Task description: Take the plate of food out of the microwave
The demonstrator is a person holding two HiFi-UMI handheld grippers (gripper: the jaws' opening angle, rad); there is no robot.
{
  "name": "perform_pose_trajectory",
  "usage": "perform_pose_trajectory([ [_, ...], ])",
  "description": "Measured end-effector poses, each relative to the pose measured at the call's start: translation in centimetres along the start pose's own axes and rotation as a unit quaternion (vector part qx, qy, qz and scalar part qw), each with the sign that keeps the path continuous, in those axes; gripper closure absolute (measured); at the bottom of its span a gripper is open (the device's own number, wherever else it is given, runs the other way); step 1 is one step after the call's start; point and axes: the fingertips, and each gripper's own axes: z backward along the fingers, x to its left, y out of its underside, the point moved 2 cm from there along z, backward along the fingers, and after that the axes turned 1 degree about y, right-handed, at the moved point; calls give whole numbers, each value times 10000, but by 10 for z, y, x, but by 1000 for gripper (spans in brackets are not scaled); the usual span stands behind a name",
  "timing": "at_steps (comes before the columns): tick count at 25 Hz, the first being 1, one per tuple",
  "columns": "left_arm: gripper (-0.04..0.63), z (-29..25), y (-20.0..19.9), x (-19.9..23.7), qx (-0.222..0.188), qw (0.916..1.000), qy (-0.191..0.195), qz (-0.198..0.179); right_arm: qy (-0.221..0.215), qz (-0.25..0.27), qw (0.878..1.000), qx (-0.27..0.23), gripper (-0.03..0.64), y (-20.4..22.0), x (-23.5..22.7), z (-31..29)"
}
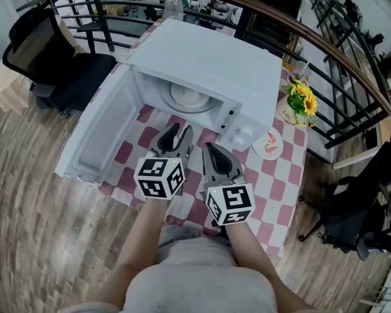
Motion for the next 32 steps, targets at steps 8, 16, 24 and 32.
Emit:
perform_pose_trajectory([
  [8, 363, -30, 13, 19, 285, 9961, 210, 809, 64, -112, 9997, 216, 594, 14, -11, -21],
  [16, 362, -57, 32, 44, 503, 9872, -5, 1516, 78, -165, 9987, 482, 594, 31, -23, -34],
  [24, 370, -87, 53, 76, 835, 9744, -495, 2030, 42, -224, 9972, 714, 594, 46, -27, -45],
  [32, 305, -113, 70, 99, 1140, 9502, -959, 2737, 32, -304, 9959, 855, 594, 57, -29, -52],
])
